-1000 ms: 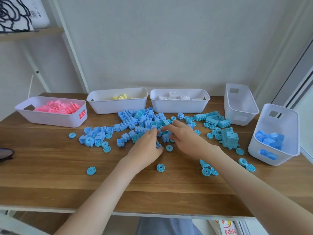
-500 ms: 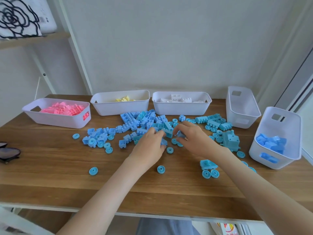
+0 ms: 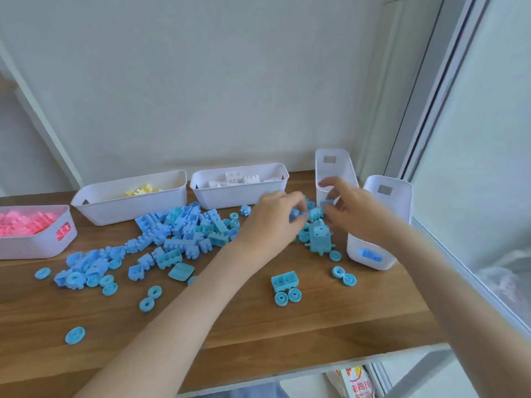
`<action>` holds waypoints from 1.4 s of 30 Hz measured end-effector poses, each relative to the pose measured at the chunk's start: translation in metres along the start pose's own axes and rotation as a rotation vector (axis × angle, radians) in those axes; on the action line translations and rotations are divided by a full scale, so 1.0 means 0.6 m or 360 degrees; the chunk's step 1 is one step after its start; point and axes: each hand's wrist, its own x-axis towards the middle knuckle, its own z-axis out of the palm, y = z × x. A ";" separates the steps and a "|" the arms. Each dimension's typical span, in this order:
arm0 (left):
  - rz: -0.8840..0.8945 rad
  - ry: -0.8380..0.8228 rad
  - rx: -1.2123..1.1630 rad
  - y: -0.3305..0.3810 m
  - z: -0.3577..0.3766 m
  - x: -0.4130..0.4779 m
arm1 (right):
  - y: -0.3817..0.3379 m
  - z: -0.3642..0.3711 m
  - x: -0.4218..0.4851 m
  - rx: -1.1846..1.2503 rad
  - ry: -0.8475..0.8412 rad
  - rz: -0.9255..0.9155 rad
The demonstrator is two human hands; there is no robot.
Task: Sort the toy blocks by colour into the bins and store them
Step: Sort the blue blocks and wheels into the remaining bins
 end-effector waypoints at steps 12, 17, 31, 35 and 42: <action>0.0058 -0.0393 -0.0138 0.118 0.148 0.086 | 0.162 -0.070 -0.073 -0.0070 0.0043 0.0454; 0.0007 -0.0056 -0.0316 0.086 0.113 0.051 | 0.107 -0.069 -0.079 -0.0076 0.0181 0.0244; -0.0326 -0.0305 0.0199 -0.162 -0.065 -0.149 | -0.049 0.057 -0.038 -0.0315 -0.0238 -0.0177; -0.0365 -0.0214 0.0485 -0.213 -0.097 -0.177 | -0.081 0.105 0.002 -0.0118 -0.0409 -0.0179; -0.0495 -0.0103 0.0669 -0.264 -0.132 -0.221 | -0.086 0.181 0.070 -0.0425 -0.0462 -0.0113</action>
